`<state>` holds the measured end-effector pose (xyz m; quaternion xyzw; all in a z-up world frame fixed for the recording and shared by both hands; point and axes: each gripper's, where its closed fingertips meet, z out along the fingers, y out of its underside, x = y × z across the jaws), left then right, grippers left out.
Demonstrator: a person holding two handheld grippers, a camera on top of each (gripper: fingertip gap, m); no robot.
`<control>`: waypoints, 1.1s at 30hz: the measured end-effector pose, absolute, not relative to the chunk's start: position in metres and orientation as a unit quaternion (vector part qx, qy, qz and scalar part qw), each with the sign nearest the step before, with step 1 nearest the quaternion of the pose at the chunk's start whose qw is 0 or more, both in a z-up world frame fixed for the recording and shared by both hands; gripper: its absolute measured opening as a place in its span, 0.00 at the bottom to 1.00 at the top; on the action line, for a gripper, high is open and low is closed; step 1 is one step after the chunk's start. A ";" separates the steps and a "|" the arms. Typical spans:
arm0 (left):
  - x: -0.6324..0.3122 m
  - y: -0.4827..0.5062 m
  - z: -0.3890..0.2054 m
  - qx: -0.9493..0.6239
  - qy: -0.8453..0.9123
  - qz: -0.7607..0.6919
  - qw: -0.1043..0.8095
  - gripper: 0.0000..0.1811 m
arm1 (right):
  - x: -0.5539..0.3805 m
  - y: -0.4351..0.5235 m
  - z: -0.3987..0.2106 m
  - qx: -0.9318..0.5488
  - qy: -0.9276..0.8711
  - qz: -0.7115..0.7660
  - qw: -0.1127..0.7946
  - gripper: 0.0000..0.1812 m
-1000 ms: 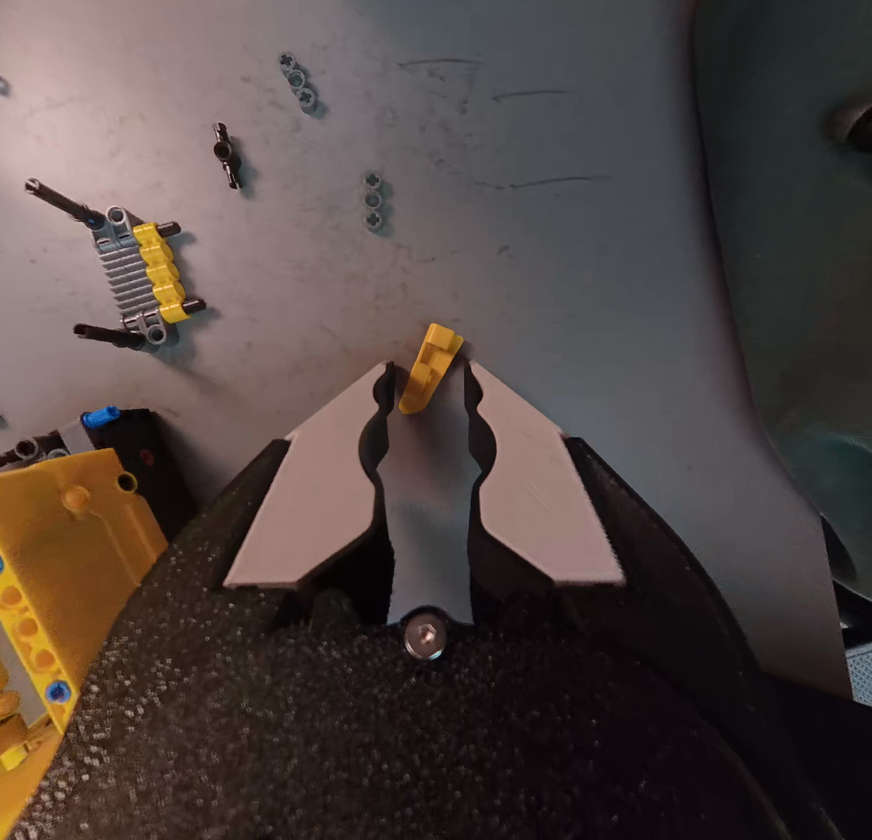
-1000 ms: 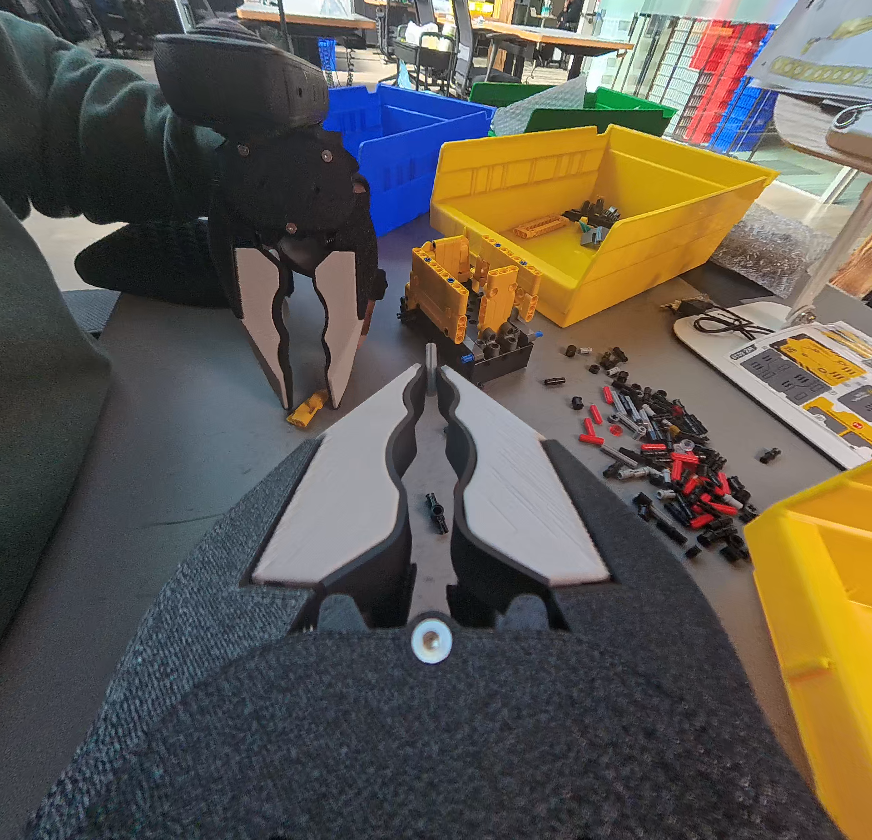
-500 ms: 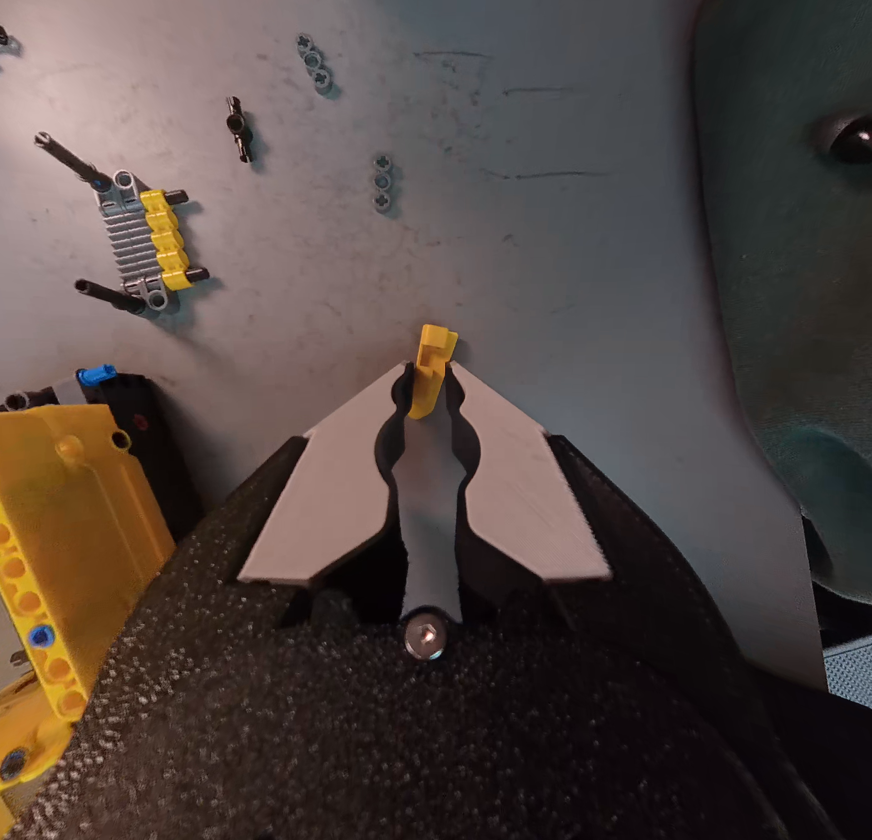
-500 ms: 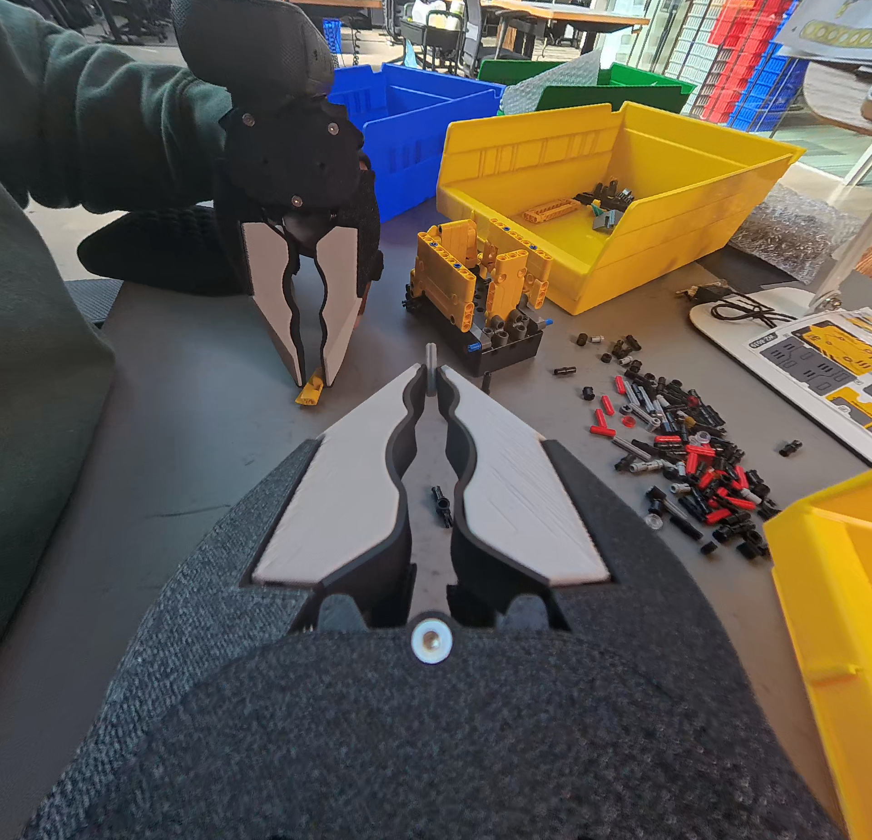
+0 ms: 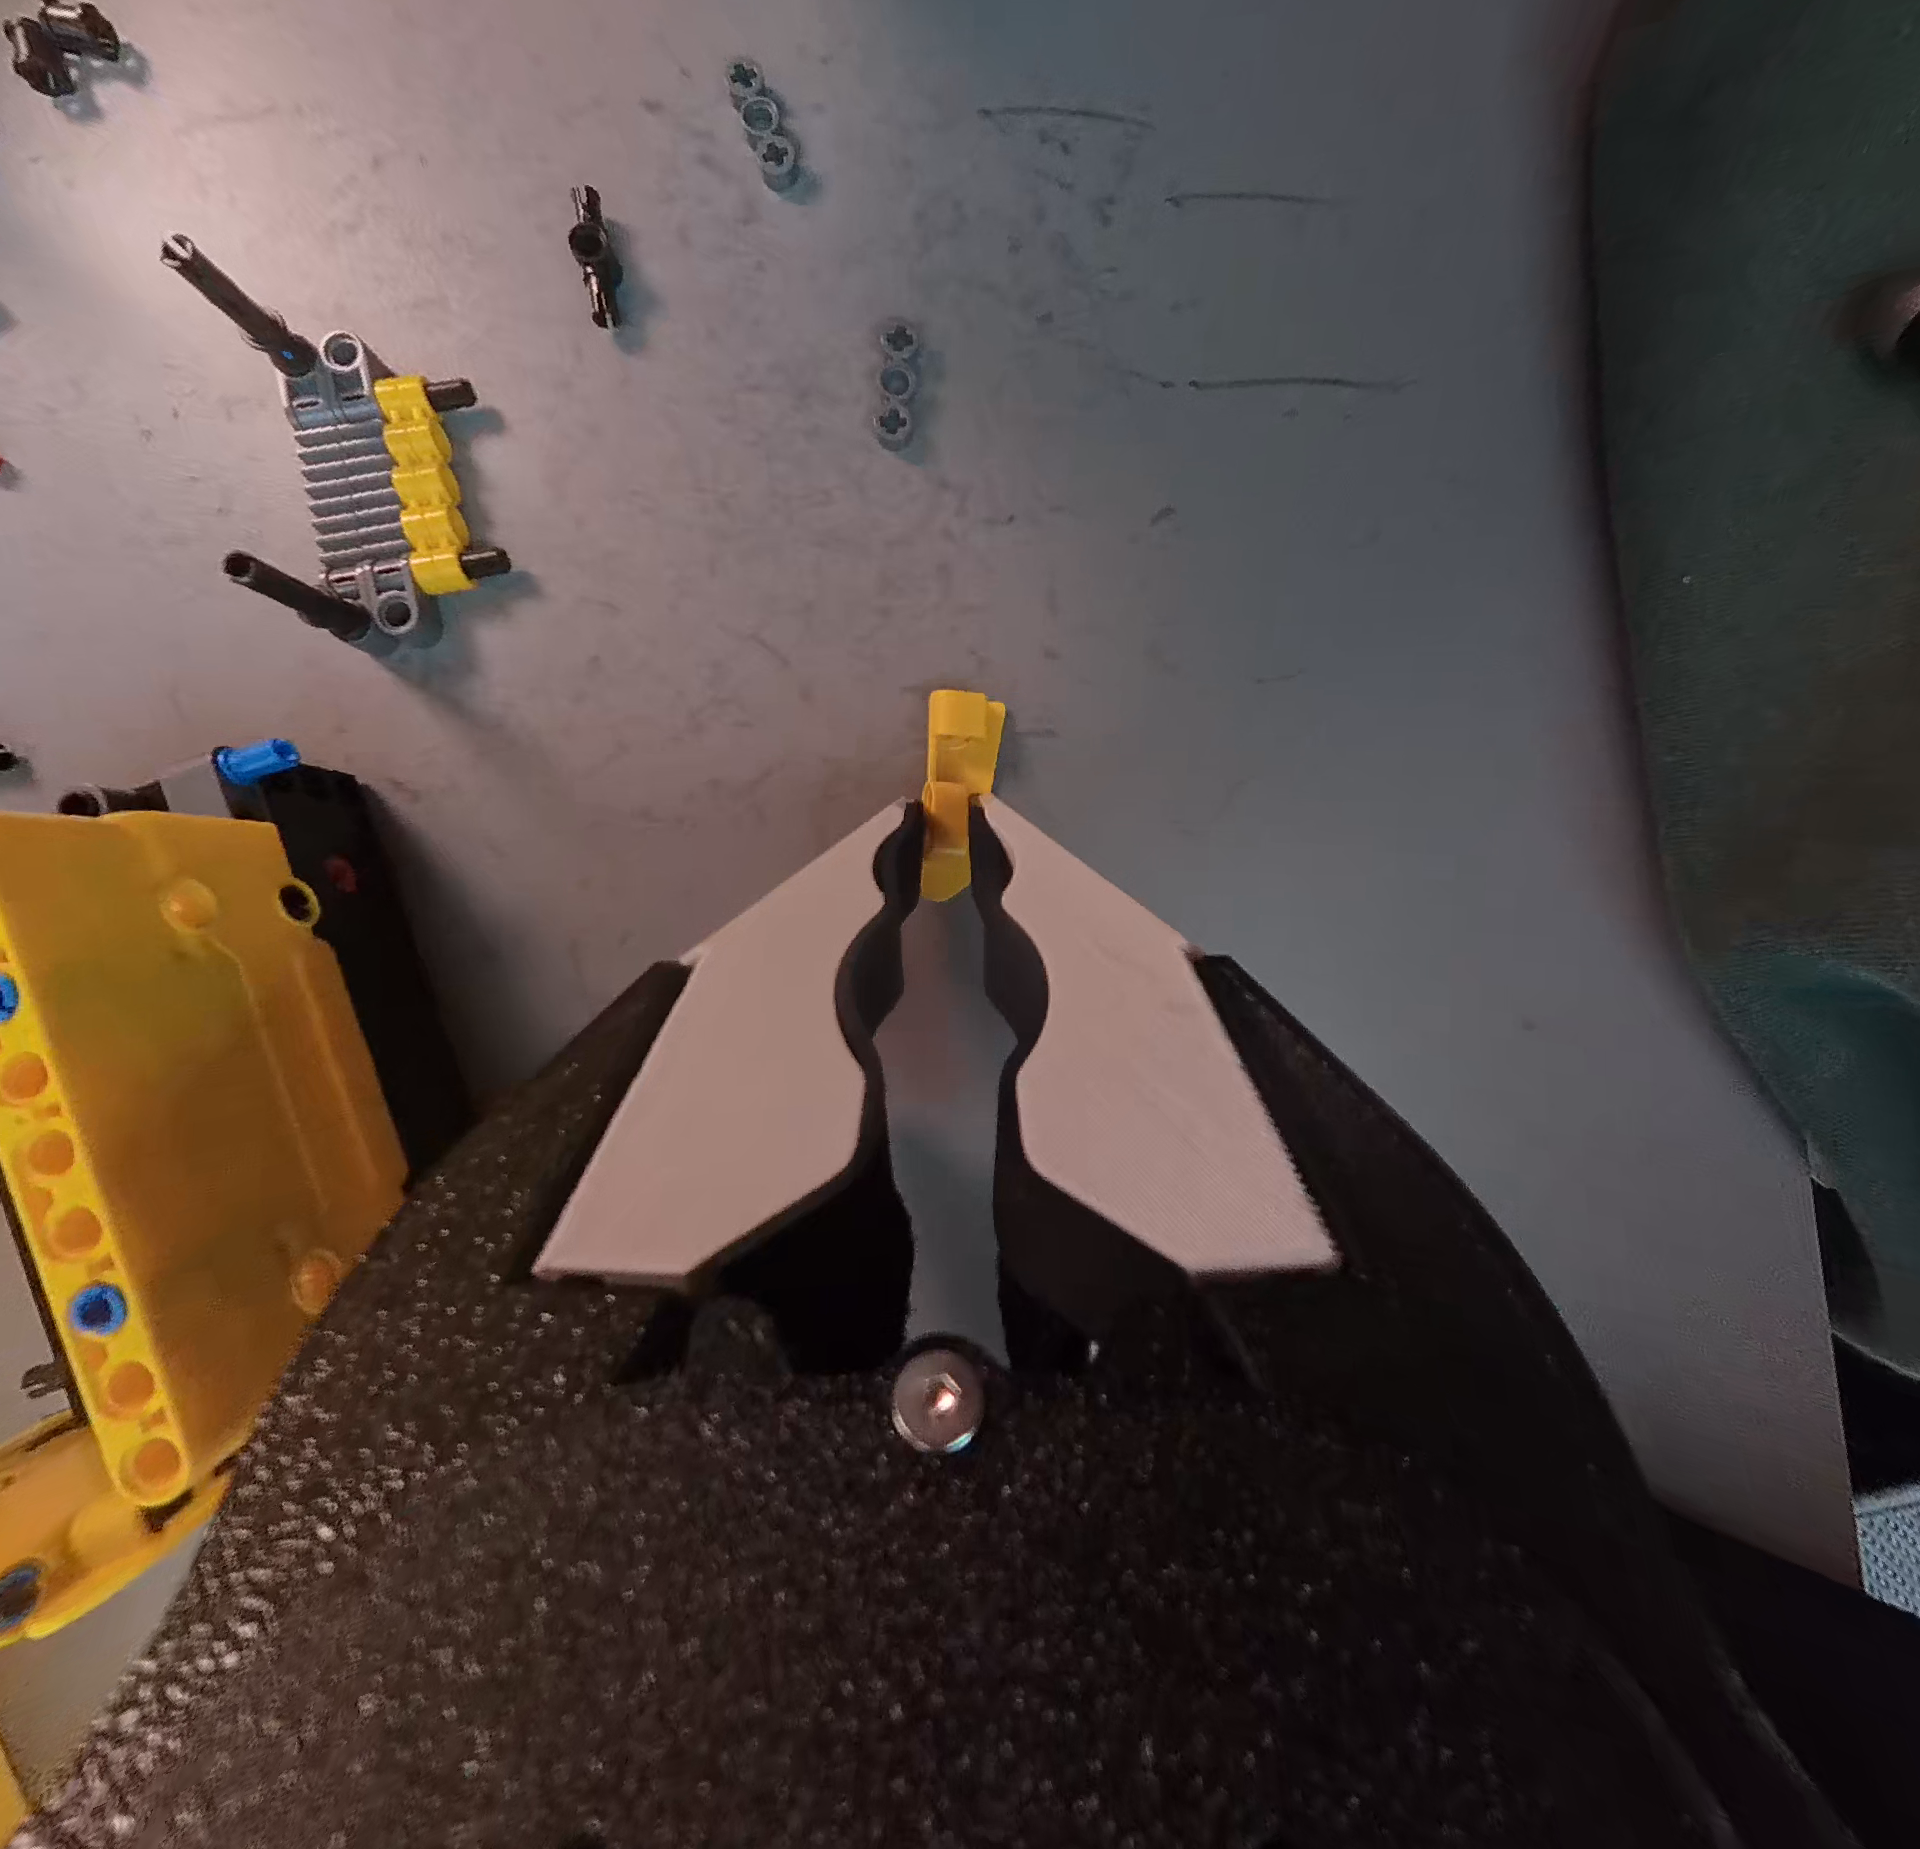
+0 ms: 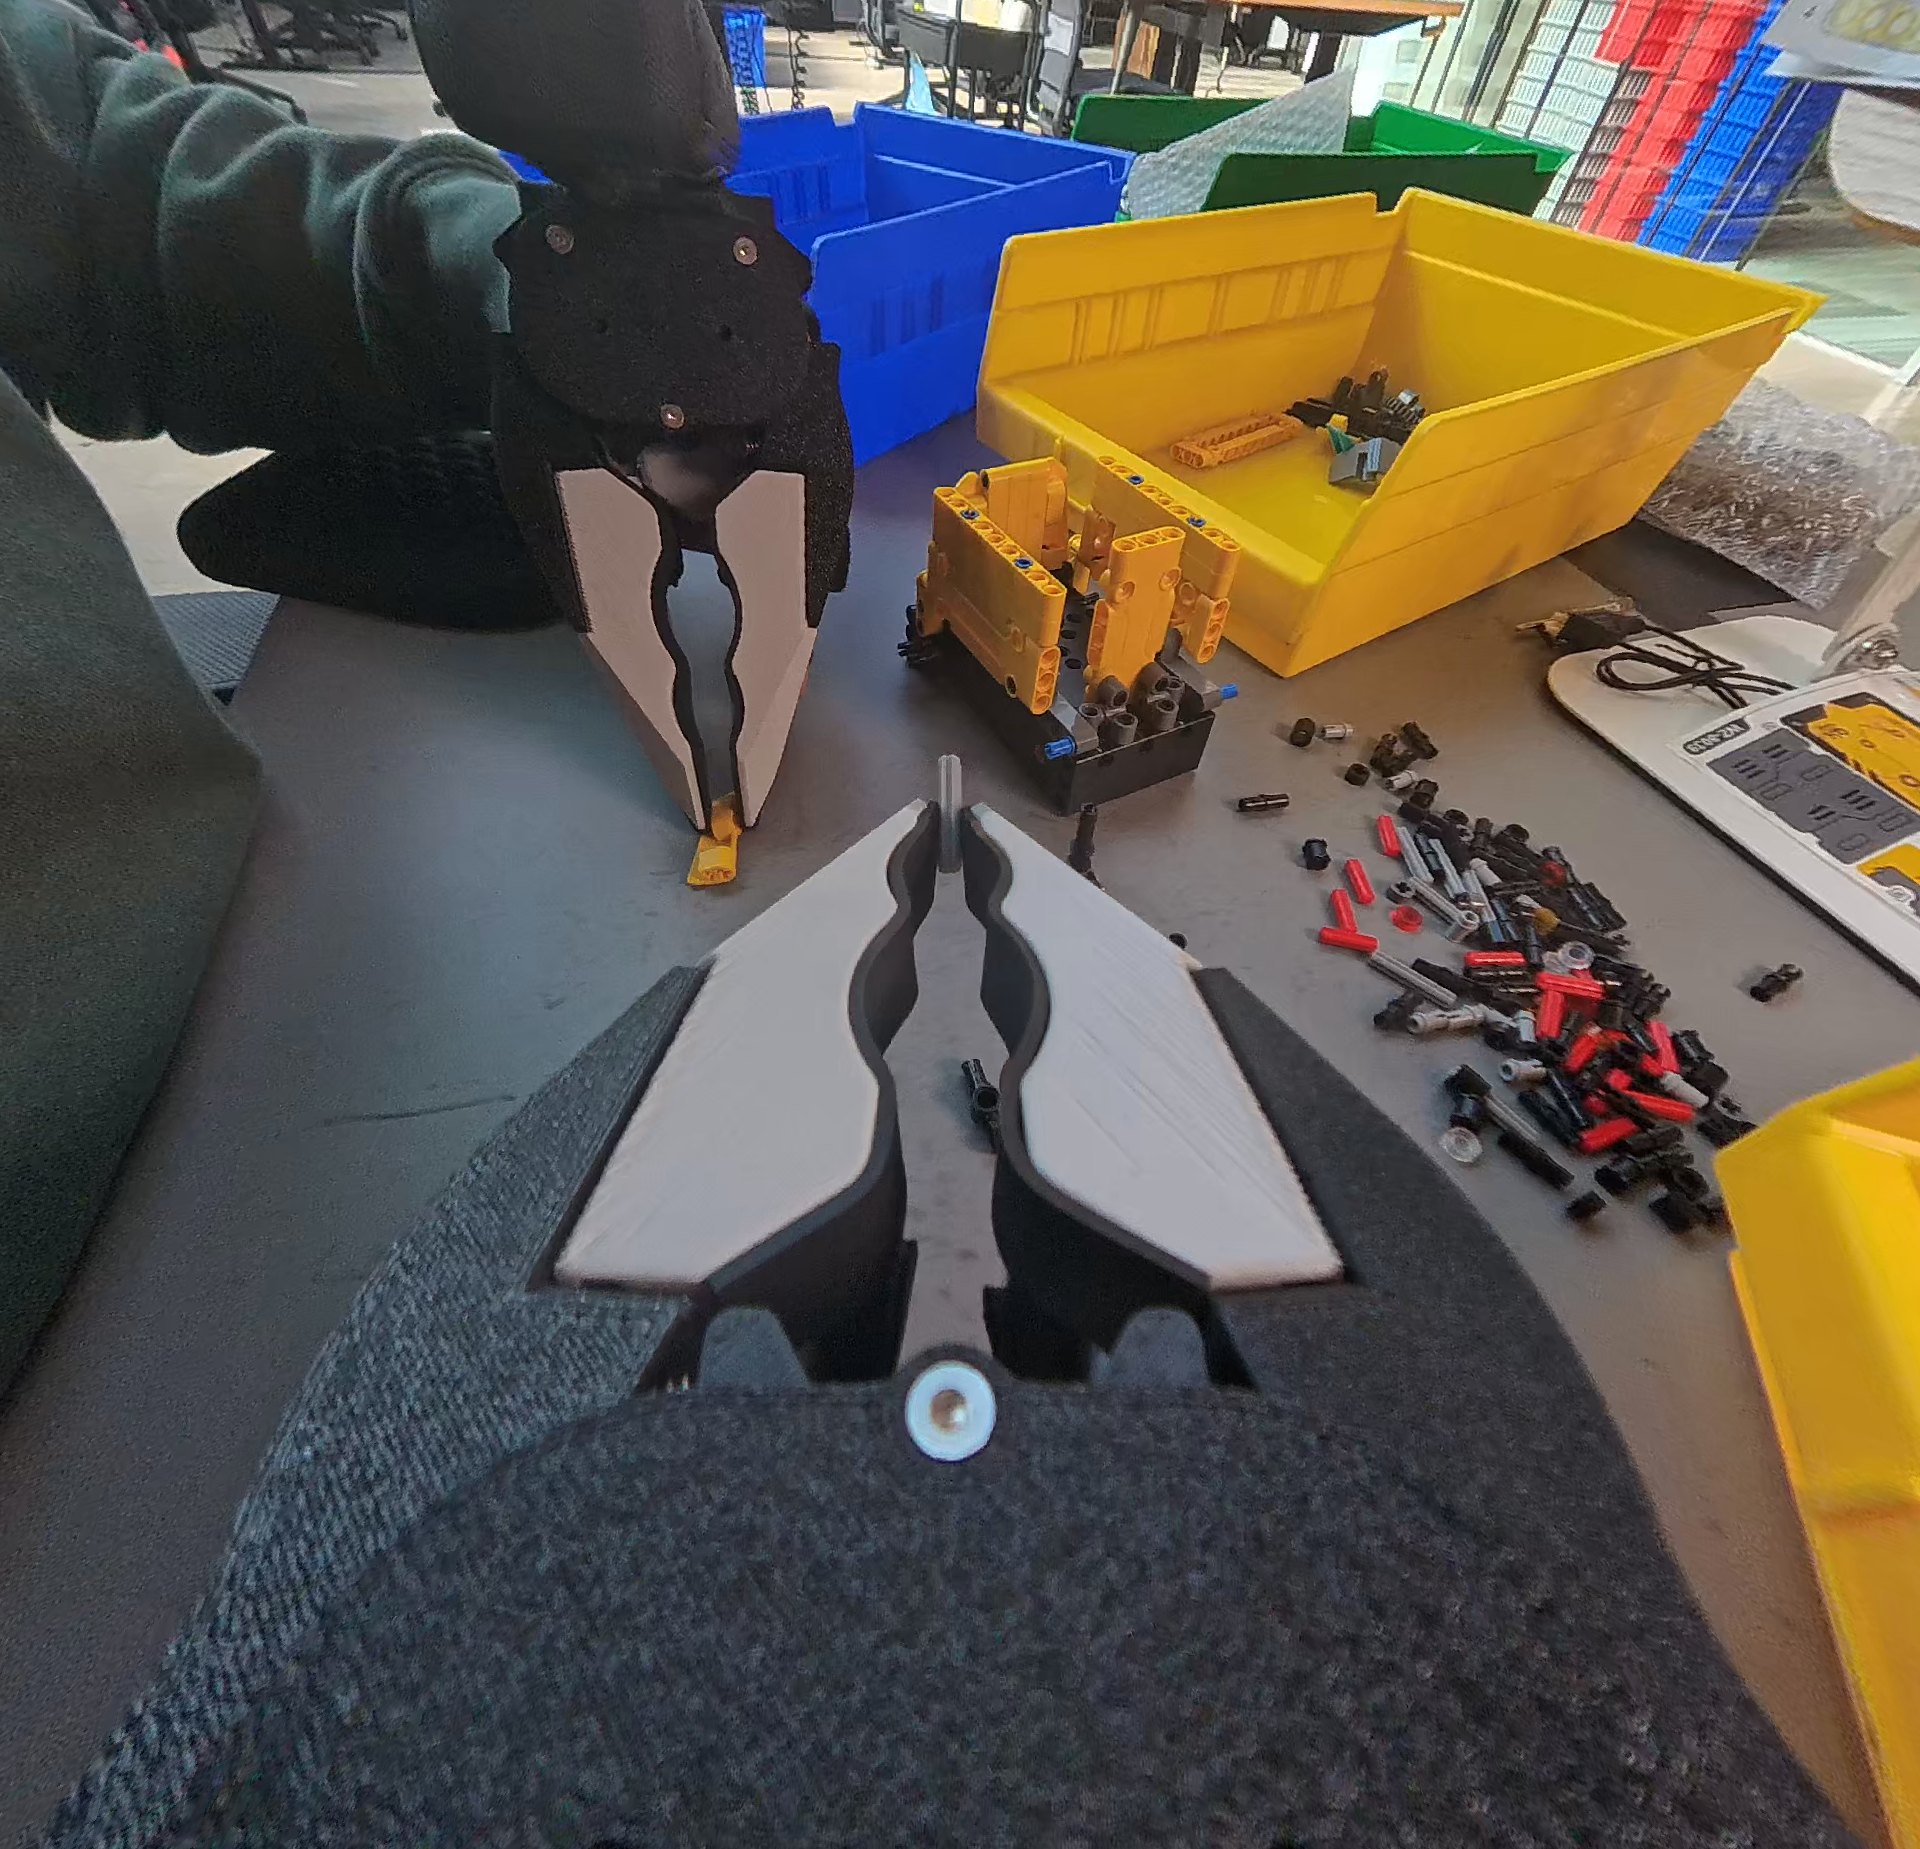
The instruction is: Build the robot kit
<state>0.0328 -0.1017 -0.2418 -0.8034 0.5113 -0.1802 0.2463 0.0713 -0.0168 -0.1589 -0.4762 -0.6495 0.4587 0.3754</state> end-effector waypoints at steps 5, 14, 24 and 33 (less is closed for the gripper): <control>0.057 -0.096 -0.218 -0.787 0.448 -0.263 0.332 0.04 | 0.075 -0.038 -0.158 -0.437 -0.675 0.478 0.355 0.02; 0.065 -0.090 -0.202 -0.771 0.395 -0.337 0.370 0.04 | 0.076 -0.072 -0.186 -0.397 -0.744 0.449 0.296 0.02; 0.065 -0.091 -0.211 -0.781 0.389 -0.338 0.352 0.03 | 0.077 -0.074 -0.205 -0.404 -0.771 0.416 0.264 0.02; 0.063 -0.092 -0.229 -0.806 0.408 -0.281 0.325 0.03 | 0.077 -0.074 -0.225 -0.425 -0.796 0.358 0.239 0.01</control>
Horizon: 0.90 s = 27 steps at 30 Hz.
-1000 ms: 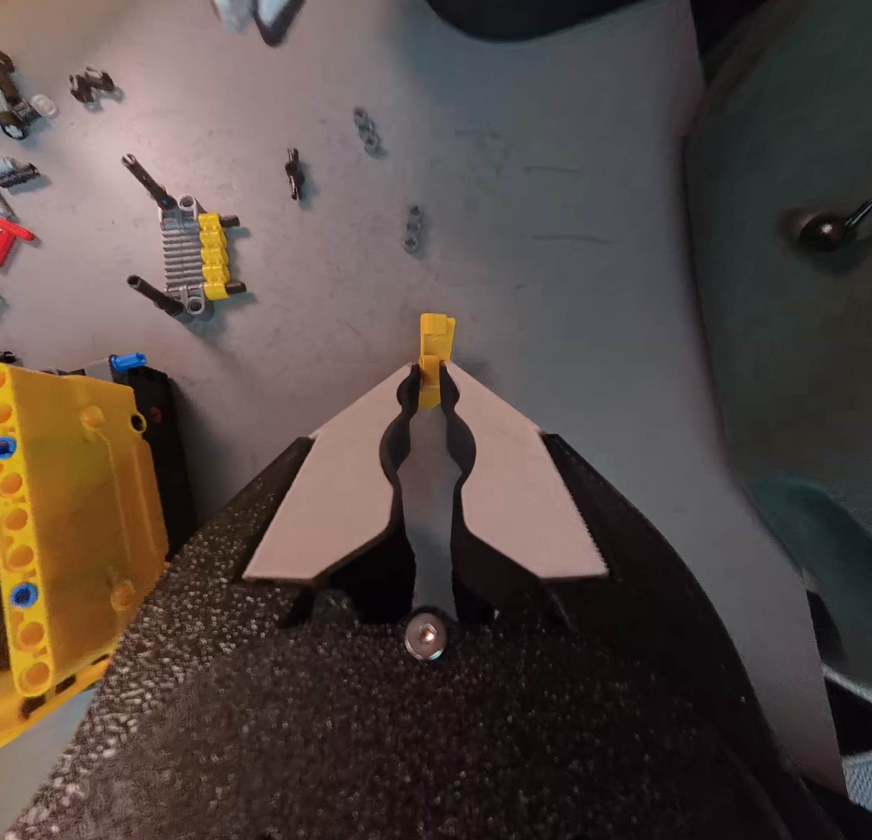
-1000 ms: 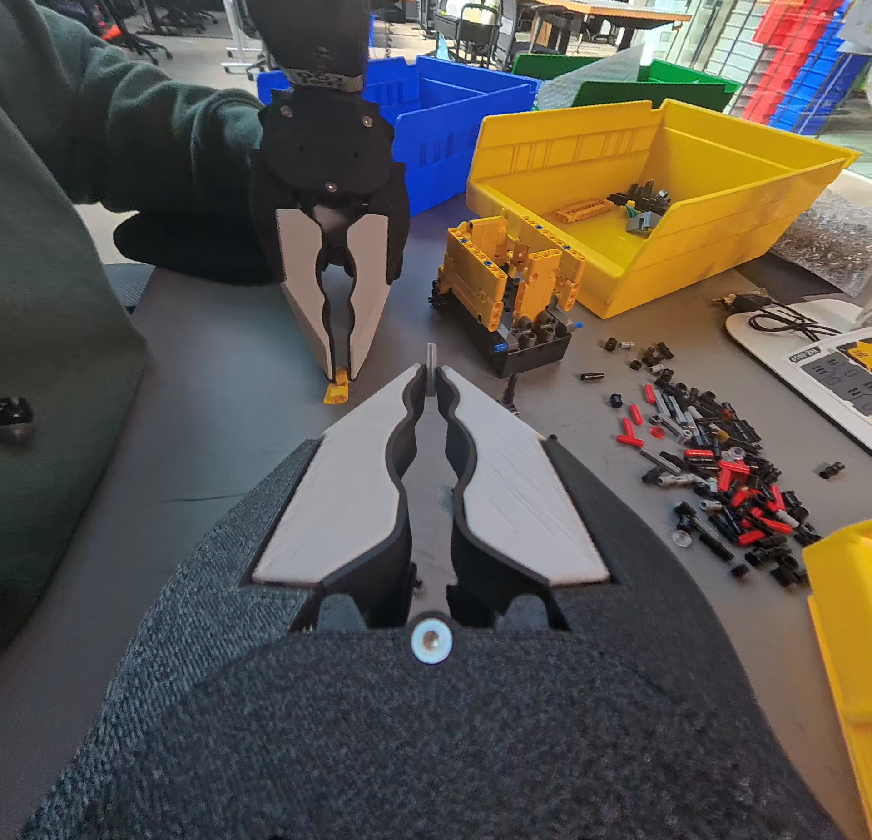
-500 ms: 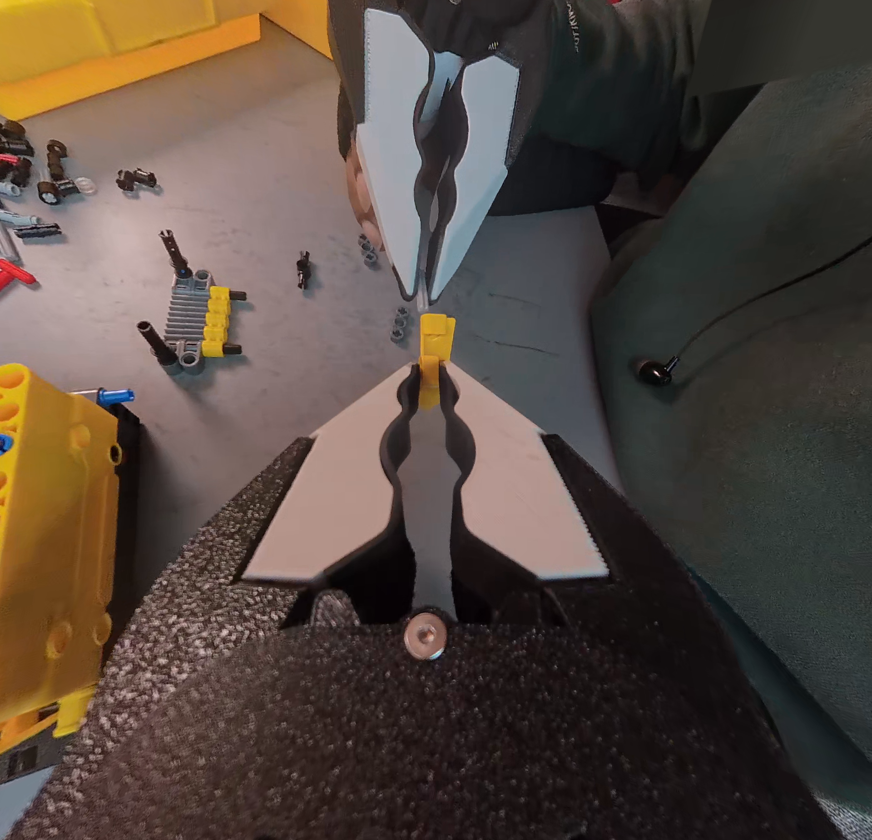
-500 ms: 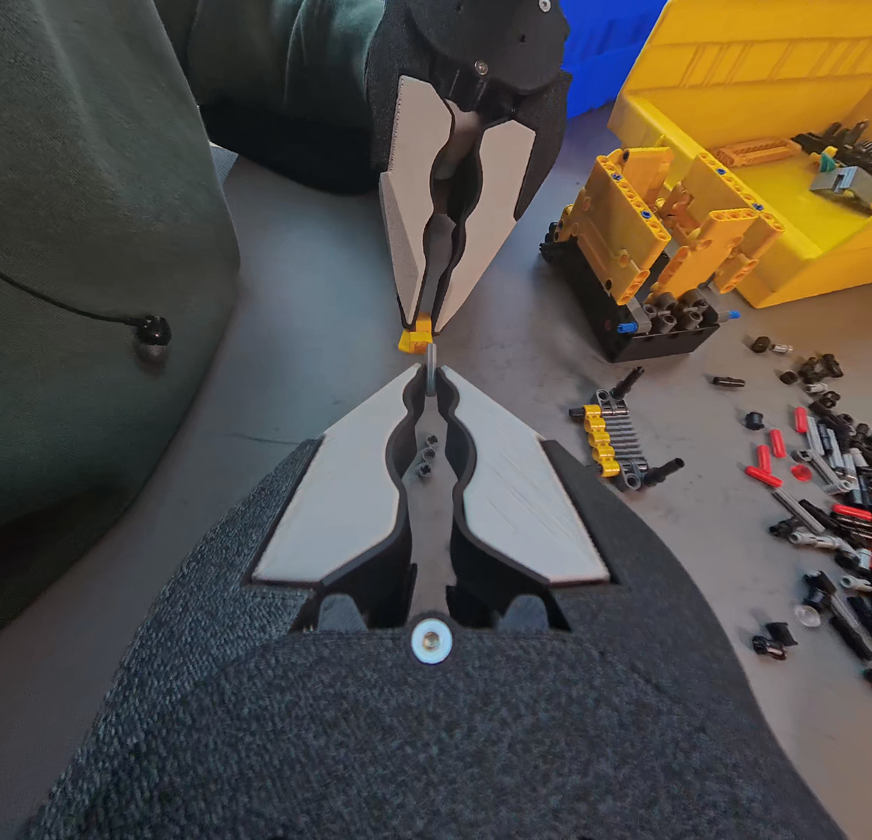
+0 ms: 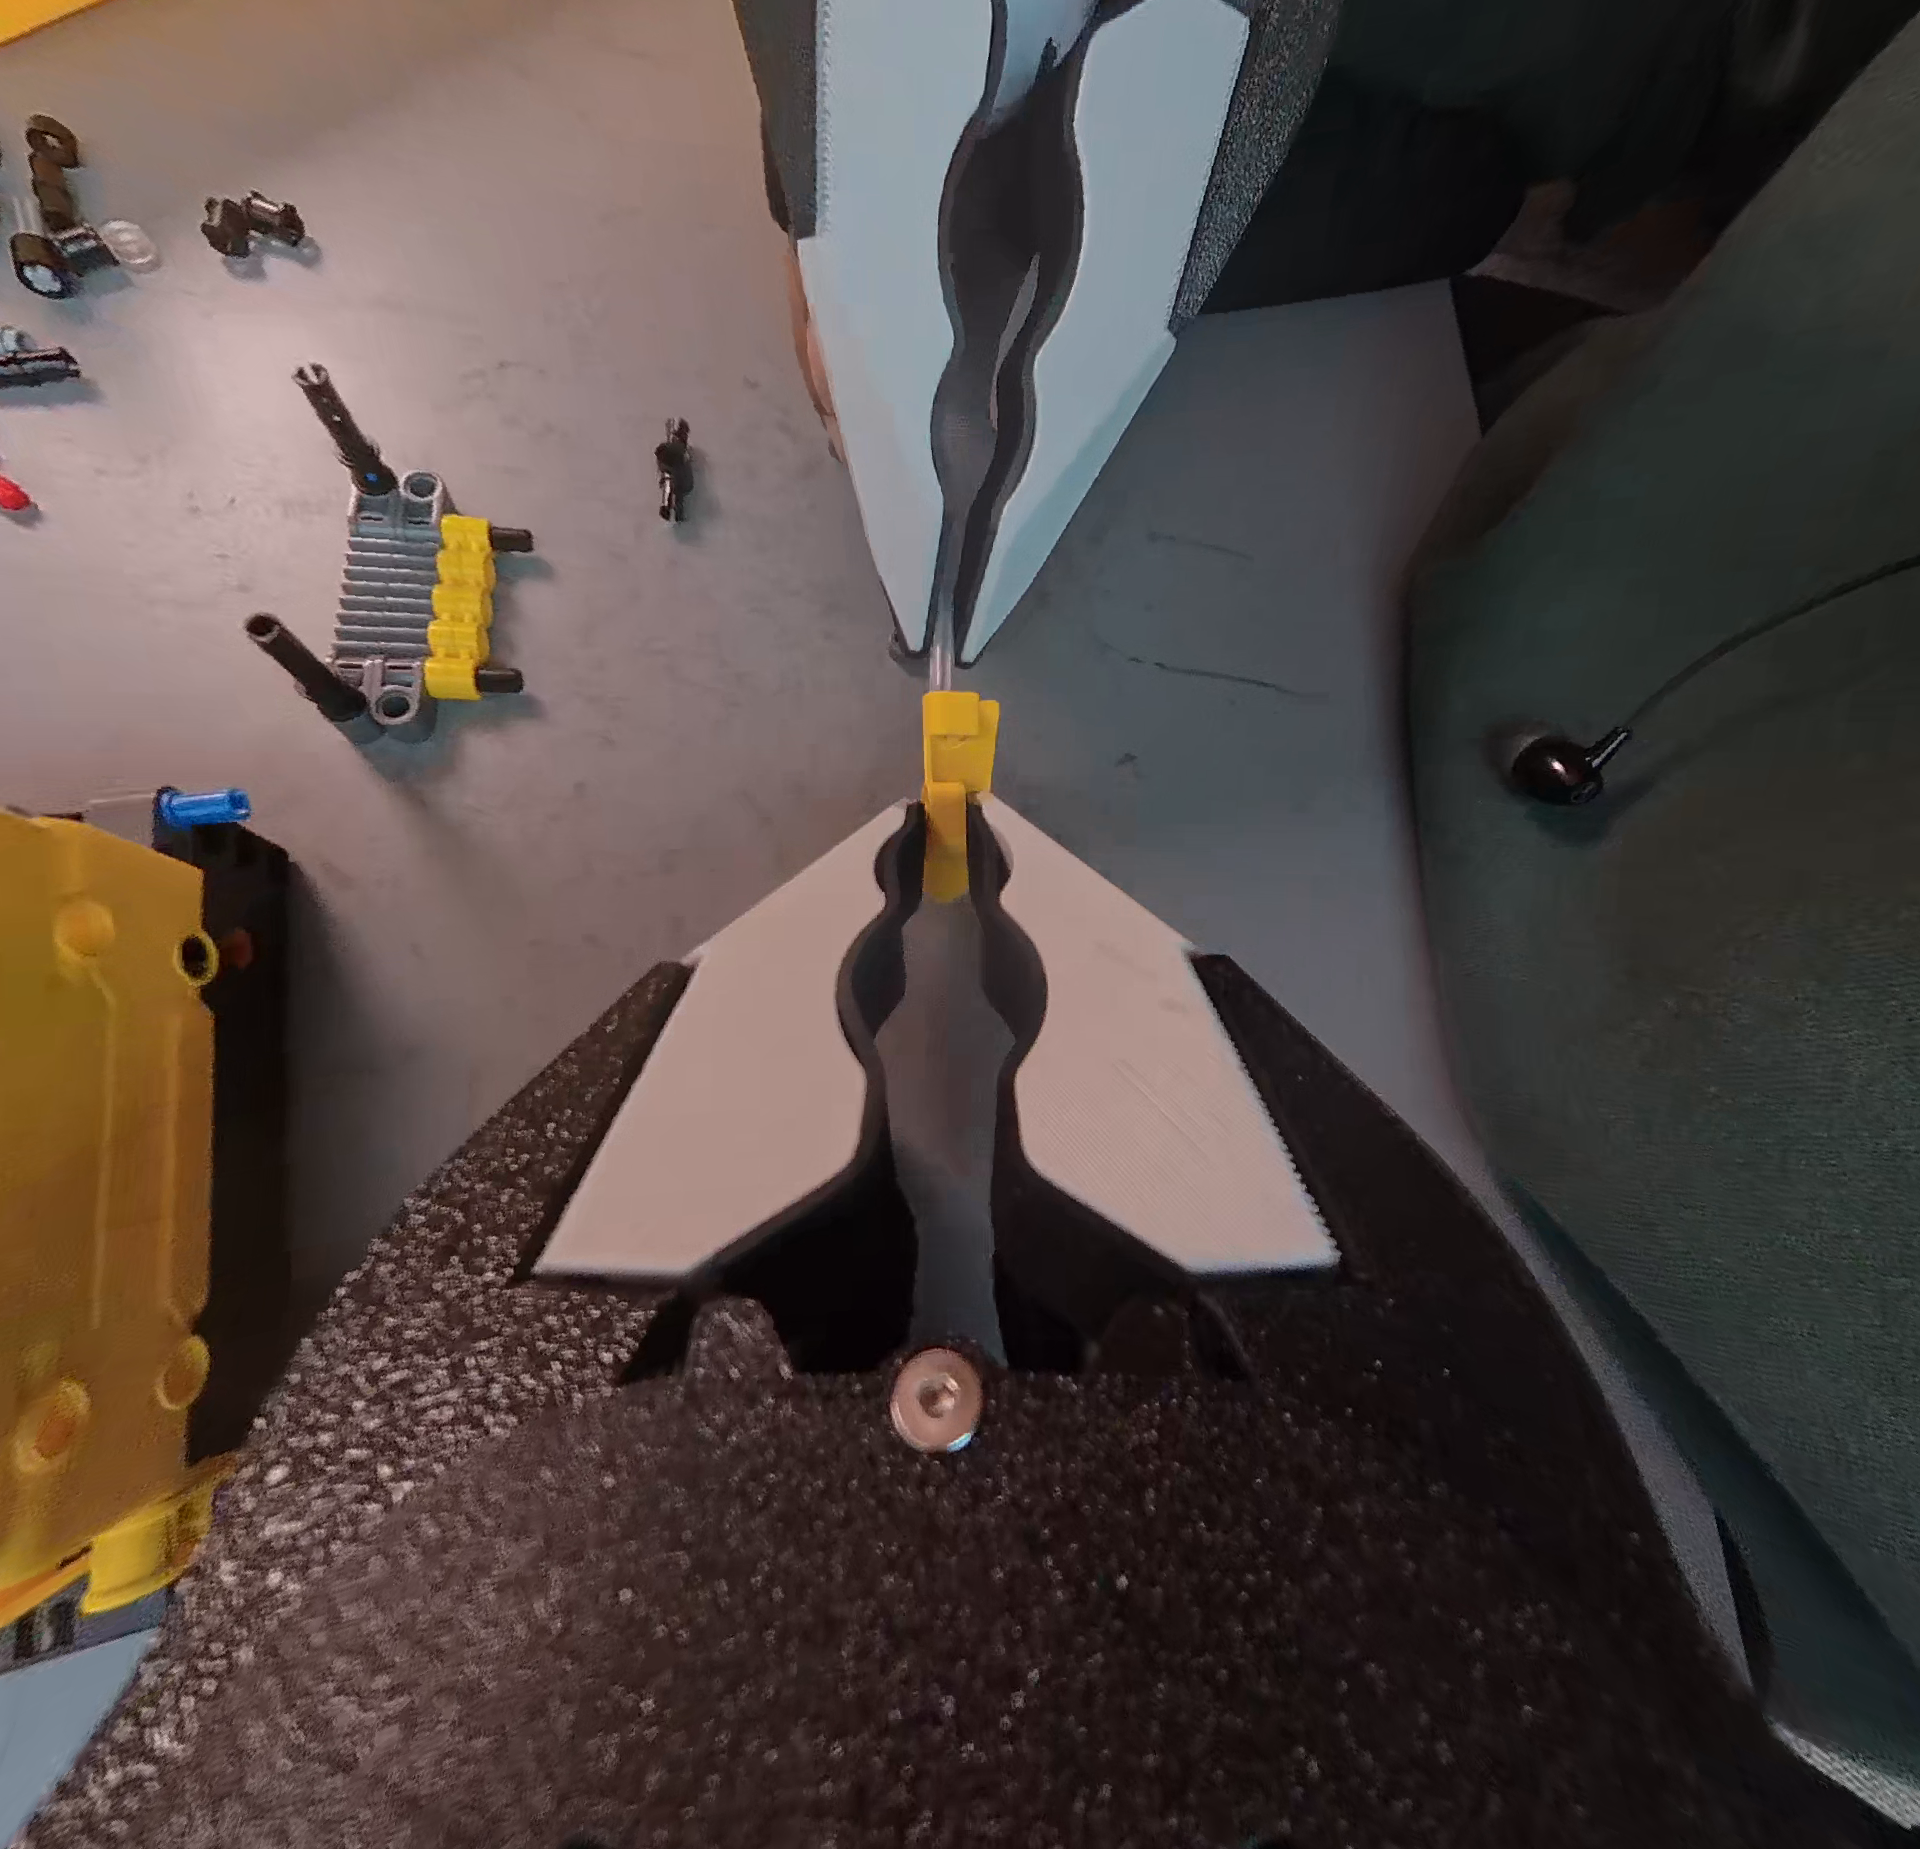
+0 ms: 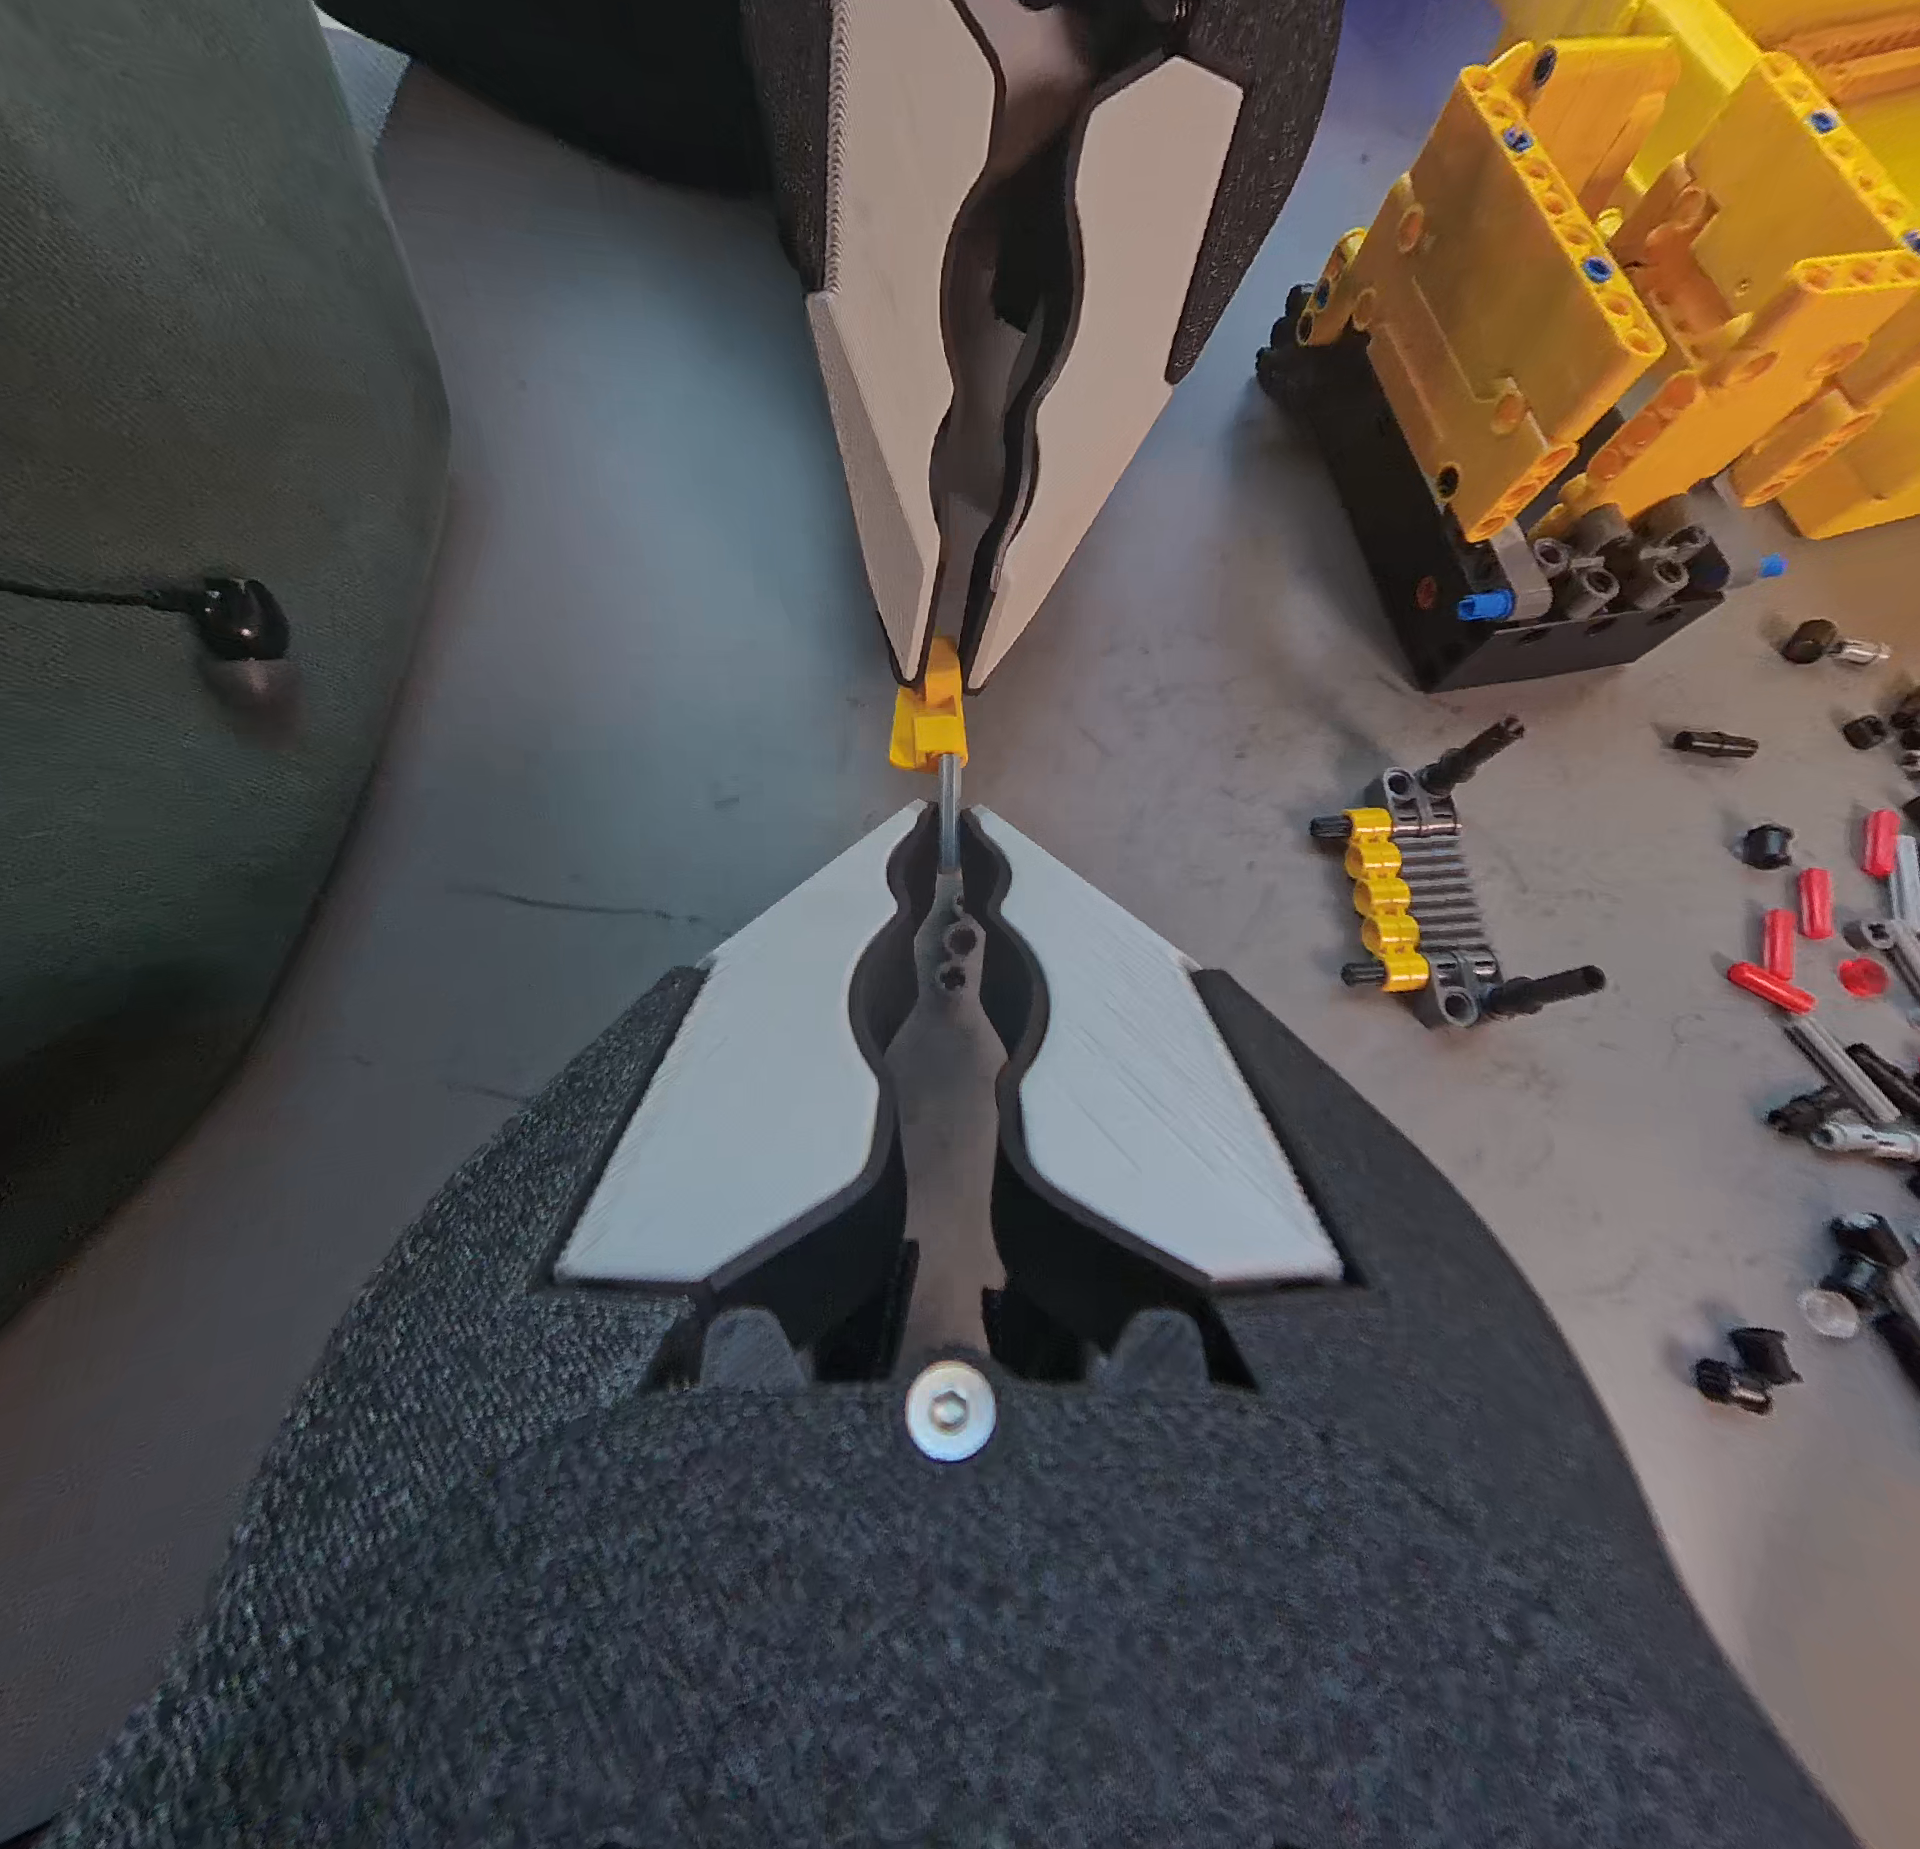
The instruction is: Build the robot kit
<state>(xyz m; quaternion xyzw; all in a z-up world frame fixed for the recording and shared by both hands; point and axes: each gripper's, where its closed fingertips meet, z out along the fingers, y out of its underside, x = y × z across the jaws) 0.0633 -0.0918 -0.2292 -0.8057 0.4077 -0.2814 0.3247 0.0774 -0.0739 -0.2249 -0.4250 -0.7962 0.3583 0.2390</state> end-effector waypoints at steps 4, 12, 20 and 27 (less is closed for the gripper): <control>0.063 -0.092 -0.233 -0.808 0.417 -0.256 0.327 0.03 | 0.078 -0.074 -0.230 -0.438 -0.799 0.343 0.226 0.01; 0.063 -0.089 -0.235 -0.792 0.454 -0.184 0.364 0.03 | 0.078 -0.072 -0.233 -0.480 -0.778 0.358 0.190 0.01; 0.060 -0.083 -0.232 -0.771 0.477 -0.125 0.402 0.03 | 0.077 -0.069 -0.229 -0.499 -0.760 0.378 0.178 0.01; 0.059 -0.080 -0.235 -0.755 0.509 -0.059 0.410 0.03 | 0.077 -0.070 -0.231 -0.504 -0.758 0.378 0.169 0.01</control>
